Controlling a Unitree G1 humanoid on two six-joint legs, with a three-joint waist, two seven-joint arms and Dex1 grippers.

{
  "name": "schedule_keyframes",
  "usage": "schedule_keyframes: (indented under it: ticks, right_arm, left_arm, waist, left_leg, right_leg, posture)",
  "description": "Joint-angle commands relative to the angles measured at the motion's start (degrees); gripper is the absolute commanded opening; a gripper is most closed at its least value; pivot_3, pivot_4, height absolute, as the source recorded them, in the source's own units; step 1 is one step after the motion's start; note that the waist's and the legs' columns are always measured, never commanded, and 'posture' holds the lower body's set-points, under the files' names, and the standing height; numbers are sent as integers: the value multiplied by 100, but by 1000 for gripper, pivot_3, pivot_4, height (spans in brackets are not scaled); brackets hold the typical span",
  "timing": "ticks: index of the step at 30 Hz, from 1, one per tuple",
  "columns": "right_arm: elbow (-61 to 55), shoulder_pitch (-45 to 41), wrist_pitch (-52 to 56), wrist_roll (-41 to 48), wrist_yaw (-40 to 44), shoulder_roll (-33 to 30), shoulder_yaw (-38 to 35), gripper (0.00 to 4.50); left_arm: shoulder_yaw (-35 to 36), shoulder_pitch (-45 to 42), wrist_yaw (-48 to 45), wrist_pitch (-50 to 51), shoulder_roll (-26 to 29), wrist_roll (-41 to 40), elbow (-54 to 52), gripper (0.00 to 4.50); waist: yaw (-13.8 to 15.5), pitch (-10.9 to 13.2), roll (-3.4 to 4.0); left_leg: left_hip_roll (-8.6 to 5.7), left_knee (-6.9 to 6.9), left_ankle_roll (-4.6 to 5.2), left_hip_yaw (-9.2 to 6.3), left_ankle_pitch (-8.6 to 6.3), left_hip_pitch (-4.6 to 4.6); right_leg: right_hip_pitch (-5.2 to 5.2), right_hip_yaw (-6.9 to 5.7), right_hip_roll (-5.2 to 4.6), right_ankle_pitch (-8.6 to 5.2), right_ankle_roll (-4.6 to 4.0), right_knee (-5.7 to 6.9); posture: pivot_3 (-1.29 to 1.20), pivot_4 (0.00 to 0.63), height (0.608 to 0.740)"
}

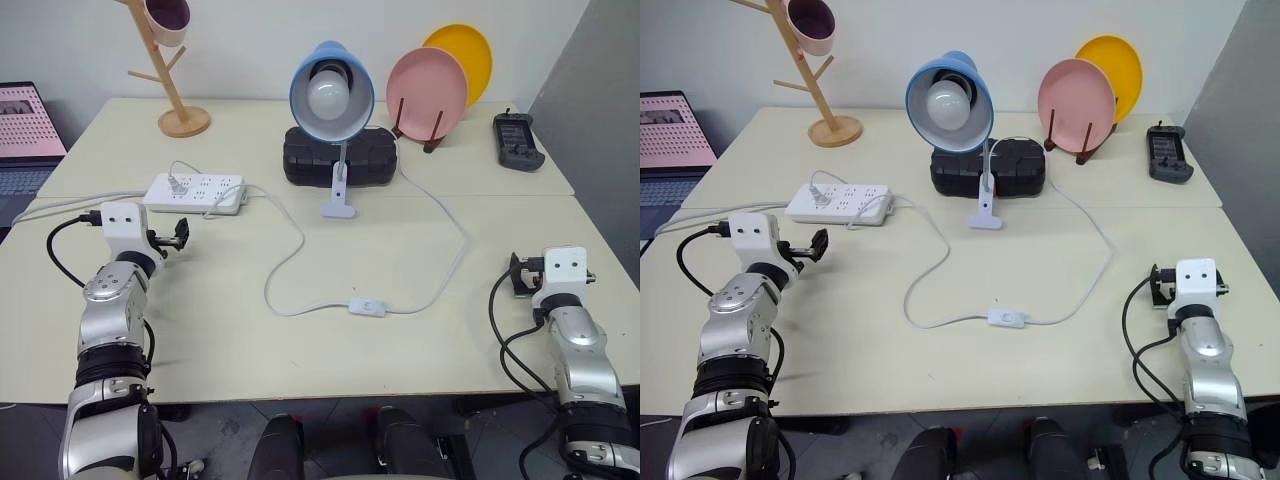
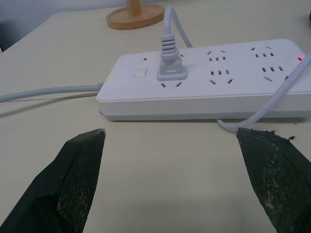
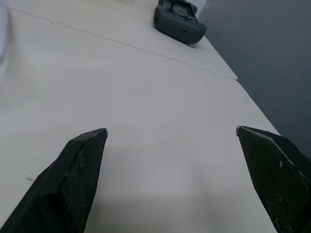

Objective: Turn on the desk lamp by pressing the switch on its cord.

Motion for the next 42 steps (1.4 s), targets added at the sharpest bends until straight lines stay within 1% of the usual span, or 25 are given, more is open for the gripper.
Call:
schedule_keyframes:
  ticks: [1,2,4,6,7,8,10,11,12,13,16,17,18,19,20,24,27,29,34,37,42]
  right_arm:
    - [-822,-13,327,520,1177,-500,132,4452]
    - [-1072,-25,560,776,1692,-713,218,4452]
    - [-1388,-48,913,1131,2364,-1011,328,4452]
    - [-1552,-66,1156,1344,2740,-1193,389,4452]
    - [-1712,-95,1372,1535,3095,-1375,470,4452]
    - [-1929,-118,1613,1772,3563,-1619,587,4452]
    - [-2582,-46,2303,2426,4691,-2297,867,4452]
    - [-2816,24,2553,2652,5056,-2564,947,4452]
    - [-3005,96,2740,2835,5310,-2785,994,4452]
    - [-3107,134,2853,2940,5433,-2914,1008,4452]
    - [-3382,249,3101,3143,5701,-3200,1017,4452]
    - [-3443,250,3110,3143,5740,-3234,1039,4452]
    - [-3449,153,3122,3112,5628,-3153,1092,4452]
    - [-3414,9,3146,3072,5473,-3013,1159,4452]
    - [-3403,-110,3184,3044,5342,-2877,1229,4452]
    - [-3445,-404,2986,2673,4951,-2344,1698,4452]
    - [-3480,-489,2844,2386,4720,-1997,2077,4452]
    - [-3505,-472,2752,2227,4614,-1805,2280,4452]
    - [-3338,-426,2210,1702,4448,-1504,2648,4452]
    - [-3054,-468,1596,1224,4490,-1408,2973,4452]
    - [-2630,-586,852,689,4489,-1197,3302,4452]
  left_arm:
    - [-102,208,-776,279,395,-194,-881,4500]
    - [-288,321,-1186,340,611,-149,-1157,4500]
    - [-500,445,-1682,465,898,-115,-1489,4500]
    - [-546,459,-1897,605,1030,-174,-1631,4500]
    - [-597,444,-2139,784,1131,-291,-1811,4500]
    - [-711,489,-2517,1020,1266,-454,-2157,4500]
    - [-1061,971,-3432,1779,1613,-1116,-3499,4500]
    - [-1186,1254,-3744,2086,1766,-1403,-4111,4500]
    - [-1274,1529,-4004,2328,1941,-1658,-4648,4500]
    - [-1300,1692,-4138,2489,2053,-1804,-4968,4500]
    - [-1380,2007,-4431,2617,2325,-1932,-5561,4500]
    - [-1421,2074,-4520,2604,2382,-1939,-5691,4500]
    - [-1453,2107,-4547,2593,2394,-1927,-5761,4500]
    - [-1482,2100,-4532,2574,2375,-1901,-5762,4500]
    - [-1497,2095,-4511,2563,2351,-1878,-5747,4500]
    - [-1490,1992,-4358,2502,2171,-1805,-5601,4500]
    - [-1445,2152,-4369,2440,2153,-1785,-5656,4500]
    - [-1405,2293,-4307,2437,2122,-1790,-5748,4500]
    - [-1303,2468,-4135,2536,2025,-1881,-5916,4500]
    - [-1307,2459,-4033,2534,1954,-1845,-5955,4500]
    - [-1338,2451,-3949,2620,1881,-1942,-6132,4500]
  waist:
    - [-14,0,0]
    - [-20,1,0]
    - [-38,1,0]
    - [-42,1,0]
    - [-41,1,0]
    - [-40,1,0]
    - [-48,9,5]
    - [-56,10,8]
    - [-57,10,7]
    - [-57,10,7]
    - [-44,8,0]
    - [-39,9,-1]
    - [-37,10,-1]
    - [-34,9,-1]
    - [-43,7,-4]
    - [-75,7,-6]
    - [-83,7,-5]
    - [-83,7,-6]
    - [-81,7,-6]
    - [-83,7,-6]
    - [-91,7,-6]
  left_leg:
    - [0,-1,0,1,0,0]
    - [1,-1,0,1,0,0]
    - [2,-3,0,1,0,0]
    - [3,-3,0,1,0,3]
    - [3,-4,0,1,0,8]
    - [4,-2,0,1,0,11]
    - [4,-1,0,1,0,10]
    - [3,-5,0,4,0,4]
    - [4,-7,0,9,-1,3]
    - [4,-8,-1,10,-3,4]
    - [8,-11,-2,7,-5,4]
    - [8,-11,-2,6,-5,3]
    - [8,-8,-2,4,-5,7]
    - [8,-8,-1,5,-5,10]
    - [7,-4,-1,6,-4,14]
    - [7,2,0,6,-3,21]
    - [7,-1,0,7,-4,12]
    - [7,-6,-1,6,-4,6]
    - [7,-12,-1,3,-6,6]
    - [7,-9,-1,3,-6,8]
    - [7,1,-1,4,-5,14]
  right_leg:
    - [0,2,1,0,0,0]
    - [0,1,1,0,0,0]
    - [0,3,2,-1,0,-1]
    - [2,0,3,-12,14,-2]
    - [7,1,3,-13,14,-1]
    - [11,0,3,-15,13,0]
    - [11,0,2,-17,12,1]
    - [4,6,1,-18,12,-5]
    - [5,8,-4,-20,15,-9]
    - [8,7,-7,-25,16,-13]
    - [6,0,-3,-32,10,-16]
    - [4,0,-2,-35,6,-13]
    - [4,-2,-2,-41,-3,-4]
    - [2,-1,-1,-58,-31,-3]
    - [4,1,-2,-61,-37,1]
    - [8,1,-1,-61,-37,5]
    - [3,1,-1,-63,-37,2]
    - [-2,0,-1,-52,-9,2]
    - [-3,-5,-1,-65,-13,4]
    - [-2,-4,-1,-72,-24,6]
    - [2,-1,-1,-74,-34,17]
  posture:
    - [0,150,740]
    - [0,150,740]
    - [0,150,740]
    - [0,150,740]
    - [0,150,740]
    - [0,150,740]
    - [0,150,740]
    - [0,150,740]
    - [0,150,740]
    - [0,150,740]
    - [0,150,740]
    - [0,150,740]
    - [0,150,740]
    - [0,150,740]
    - [0,150,740]
    - [0,150,740]
    - [0,150,740]
    - [0,150,740]
    - [0,150,740]
    - [0,150,740]
    - [0,150,740]
